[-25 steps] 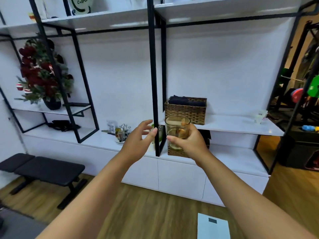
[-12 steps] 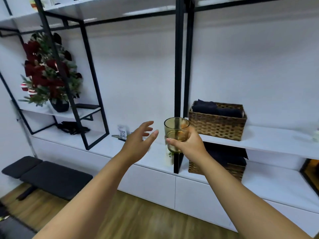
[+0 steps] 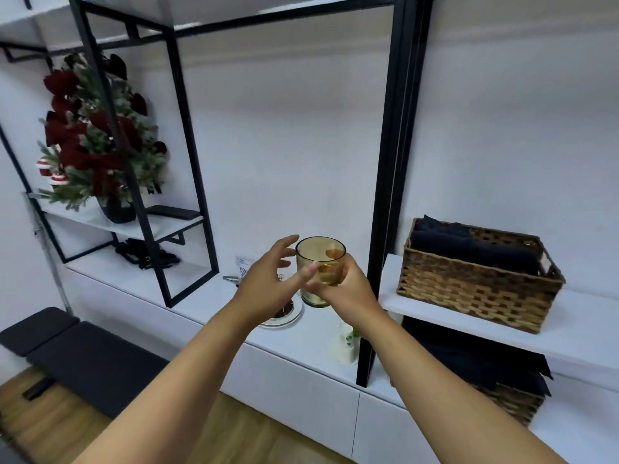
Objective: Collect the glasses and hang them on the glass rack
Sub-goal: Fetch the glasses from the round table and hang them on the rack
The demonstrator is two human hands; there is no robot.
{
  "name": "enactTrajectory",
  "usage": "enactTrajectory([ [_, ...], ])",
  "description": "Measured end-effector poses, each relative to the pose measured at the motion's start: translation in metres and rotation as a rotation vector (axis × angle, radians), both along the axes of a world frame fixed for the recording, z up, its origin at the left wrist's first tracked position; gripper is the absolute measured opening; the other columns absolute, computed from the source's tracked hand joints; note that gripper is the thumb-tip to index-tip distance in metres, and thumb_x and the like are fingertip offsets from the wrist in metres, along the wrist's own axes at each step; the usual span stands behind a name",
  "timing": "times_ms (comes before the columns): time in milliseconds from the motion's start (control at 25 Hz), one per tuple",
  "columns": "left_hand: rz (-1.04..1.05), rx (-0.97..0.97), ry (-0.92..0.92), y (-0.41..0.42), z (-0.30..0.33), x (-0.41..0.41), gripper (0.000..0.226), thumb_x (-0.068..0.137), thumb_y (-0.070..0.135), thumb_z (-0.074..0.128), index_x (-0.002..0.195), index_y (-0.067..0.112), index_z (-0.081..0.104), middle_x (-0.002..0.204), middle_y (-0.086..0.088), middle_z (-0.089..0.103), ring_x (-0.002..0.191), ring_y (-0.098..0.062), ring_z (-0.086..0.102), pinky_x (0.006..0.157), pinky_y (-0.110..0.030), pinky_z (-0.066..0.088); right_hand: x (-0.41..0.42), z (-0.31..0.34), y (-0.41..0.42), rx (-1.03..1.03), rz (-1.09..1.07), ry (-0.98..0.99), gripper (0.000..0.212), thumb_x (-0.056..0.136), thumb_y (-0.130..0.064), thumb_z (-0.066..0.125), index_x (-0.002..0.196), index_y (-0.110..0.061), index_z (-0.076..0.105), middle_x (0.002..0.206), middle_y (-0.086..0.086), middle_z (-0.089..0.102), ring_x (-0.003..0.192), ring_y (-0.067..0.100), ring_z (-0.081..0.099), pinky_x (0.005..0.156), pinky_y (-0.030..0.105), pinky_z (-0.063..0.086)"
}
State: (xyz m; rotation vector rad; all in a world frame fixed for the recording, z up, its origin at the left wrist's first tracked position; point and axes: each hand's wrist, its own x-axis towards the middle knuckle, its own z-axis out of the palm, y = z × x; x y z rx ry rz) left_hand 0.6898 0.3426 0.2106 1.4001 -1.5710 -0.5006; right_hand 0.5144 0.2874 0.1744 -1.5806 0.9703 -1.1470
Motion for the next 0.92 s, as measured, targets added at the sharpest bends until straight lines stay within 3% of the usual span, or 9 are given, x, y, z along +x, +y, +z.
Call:
enactTrajectory([
  [120,0.049,0.011,0.019,-0.048,-0.003,0.019,0.087,0.072,0.080,0.070,0.149,0.051,0.040,0.136,0.024,0.056,0.122,-0.002,0.058,0.091,-0.029,0.056,0.029,-0.005,-0.058,0.003,0.078,0.007,0.061,0.064,-0.041,0.092,0.113,-0.046,0.057,0.100,-0.031,0.073,0.095,-0.006,0.072,0.075,0.014,0.053],
  [280,0.094,0.005,0.024,-0.105,-0.005,0.038,0.092,0.070,0.075,0.077,0.150,0.052,0.038,0.139,0.022,0.054,0.118,0.006,0.058,0.086,-0.021,0.056,0.059,-0.007,-0.119,-0.013,0.160,0.029,0.055,0.061,-0.044,0.090,0.102,-0.064,0.059,0.105,-0.032,0.073,0.096,-0.008,0.071,0.072,0.011,0.053],
  [440,0.131,0.018,0.026,-0.159,-0.011,0.065,0.095,0.071,0.068,0.083,0.152,0.050,0.037,0.142,0.018,0.051,0.117,0.002,0.059,0.087,-0.018,0.052,0.091,-0.008,-0.172,-0.017,0.209,0.015,0.049,0.063,-0.045,0.087,0.096,-0.069,0.060,0.103,-0.030,0.074,0.095,-0.006,0.072,0.070,0.011,0.054],
  [600,0.181,0.013,0.009,-0.207,-0.021,0.098,0.098,0.069,0.066,0.085,0.153,0.047,0.037,0.143,0.014,0.050,0.121,-0.009,0.058,0.098,-0.029,0.051,0.130,-0.012,-0.211,-0.015,0.220,0.018,0.047,0.063,-0.045,0.085,0.096,-0.068,0.060,0.103,-0.028,0.076,0.095,-0.005,0.073,0.070,0.014,0.055],
  [680,0.201,0.005,-0.021,-0.233,-0.027,0.119,0.101,0.067,0.065,0.086,0.153,0.046,0.037,0.144,0.012,0.051,0.122,-0.008,0.057,0.102,-0.032,0.049,0.153,-0.020,-0.232,-0.022,0.225,0.039,0.048,0.065,-0.044,0.084,0.105,-0.060,0.063,0.107,-0.025,0.076,0.099,-0.003,0.073,0.078,0.019,0.057],
  [800,0.182,0.026,-0.019,-0.270,-0.033,0.155,0.105,0.063,0.068,0.088,0.152,0.047,0.037,0.140,0.014,0.053,0.116,-0.006,0.059,0.095,-0.027,0.048,0.187,-0.032,-0.263,0.025,0.189,0.047,0.058,0.061,-0.045,0.086,0.114,-0.046,0.061,0.109,-0.024,0.076,0.101,-0.003,0.073,0.085,0.027,0.057],
  [920,0.139,0.028,-0.042,-0.303,-0.037,0.190,0.101,0.061,0.069,0.087,0.148,0.047,0.041,0.134,0.016,0.055,0.111,-0.003,0.061,0.093,-0.028,0.050,0.218,-0.037,-0.290,0.054,0.134,0.050,0.064,0.061,-0.043,0.088,0.118,-0.041,0.060,0.111,-0.025,0.075,0.102,-0.004,0.072,0.082,0.021,0.056],
])
